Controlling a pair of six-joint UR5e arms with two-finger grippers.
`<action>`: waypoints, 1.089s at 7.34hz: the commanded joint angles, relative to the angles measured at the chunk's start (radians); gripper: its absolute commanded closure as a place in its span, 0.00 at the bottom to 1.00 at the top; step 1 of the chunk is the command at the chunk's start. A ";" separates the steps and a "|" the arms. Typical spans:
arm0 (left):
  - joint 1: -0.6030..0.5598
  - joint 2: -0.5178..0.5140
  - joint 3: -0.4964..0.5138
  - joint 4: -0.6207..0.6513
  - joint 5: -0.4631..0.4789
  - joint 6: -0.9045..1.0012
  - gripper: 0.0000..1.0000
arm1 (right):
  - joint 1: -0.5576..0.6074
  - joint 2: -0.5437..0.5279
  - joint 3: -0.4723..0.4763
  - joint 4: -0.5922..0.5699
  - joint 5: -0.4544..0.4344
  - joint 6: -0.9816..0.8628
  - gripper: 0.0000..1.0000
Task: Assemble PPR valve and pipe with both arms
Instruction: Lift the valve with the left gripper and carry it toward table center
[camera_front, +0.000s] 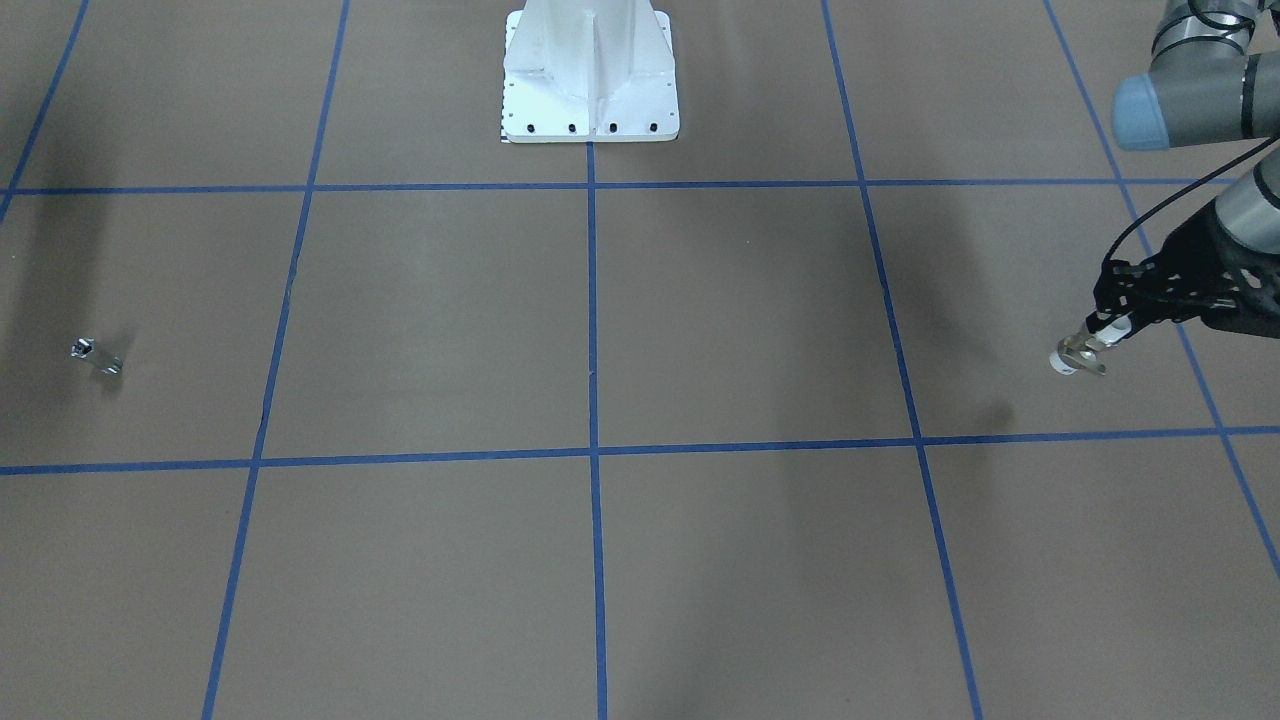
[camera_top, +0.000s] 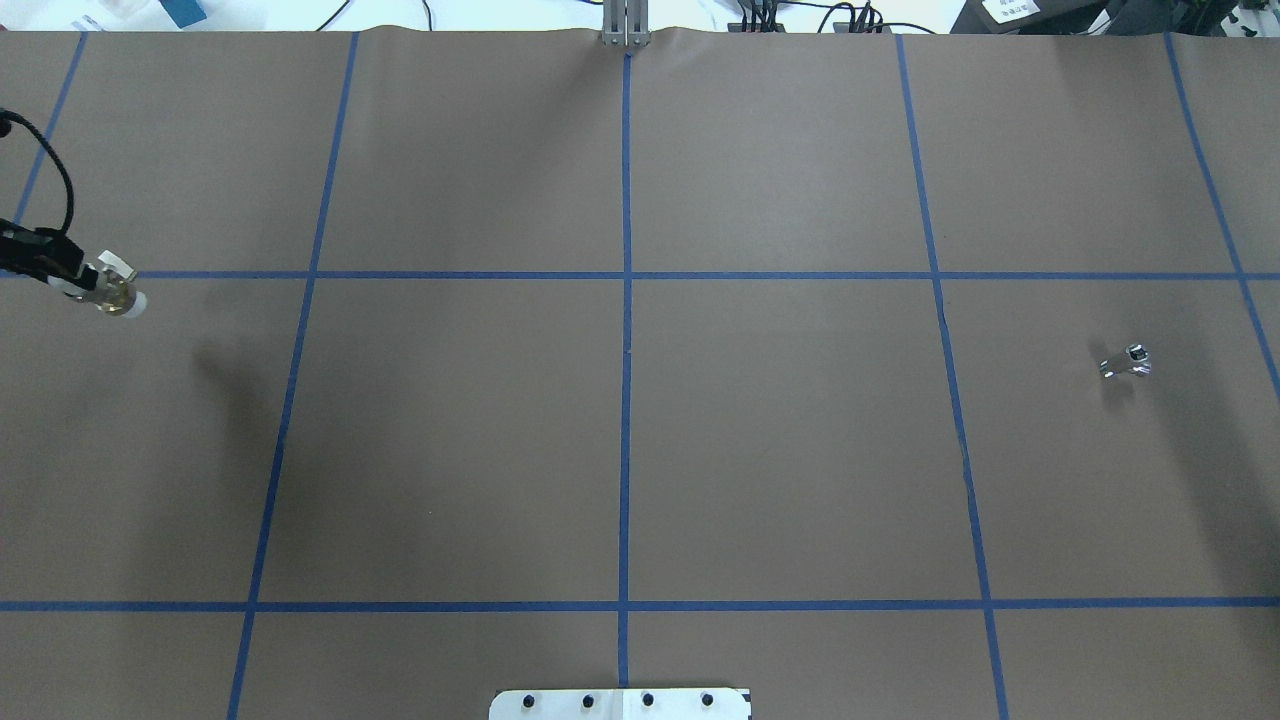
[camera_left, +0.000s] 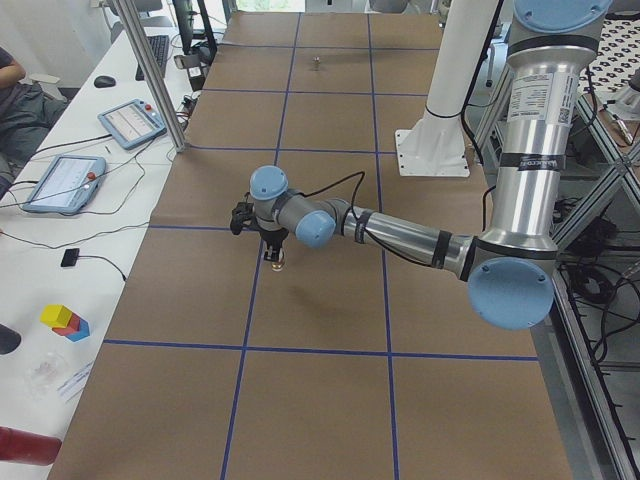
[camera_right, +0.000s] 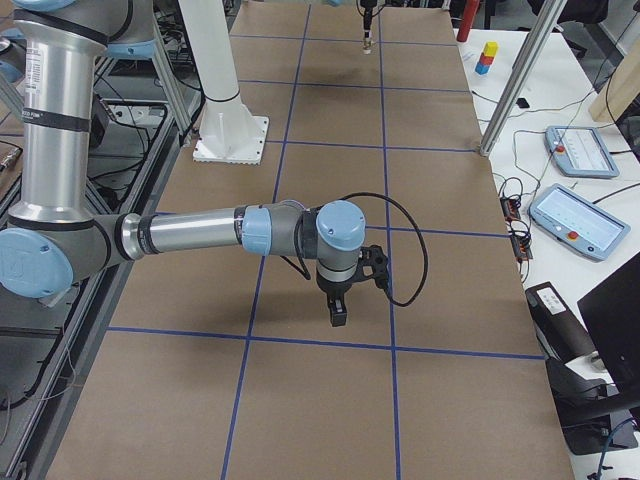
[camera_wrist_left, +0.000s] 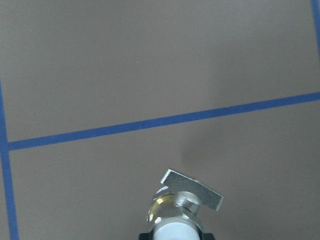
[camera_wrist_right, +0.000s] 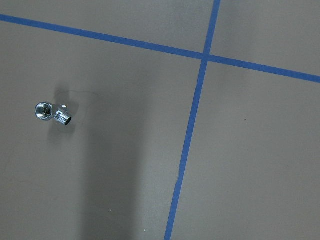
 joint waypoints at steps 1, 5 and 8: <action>0.117 -0.183 -0.045 0.117 0.011 -0.236 1.00 | -0.015 0.001 -0.001 0.006 0.023 -0.001 0.00; 0.413 -0.539 0.030 0.327 0.253 -0.552 1.00 | -0.093 0.001 -0.007 0.128 0.017 0.005 0.00; 0.492 -0.759 0.251 0.331 0.260 -0.612 1.00 | -0.124 0.003 0.002 0.130 0.020 0.097 0.00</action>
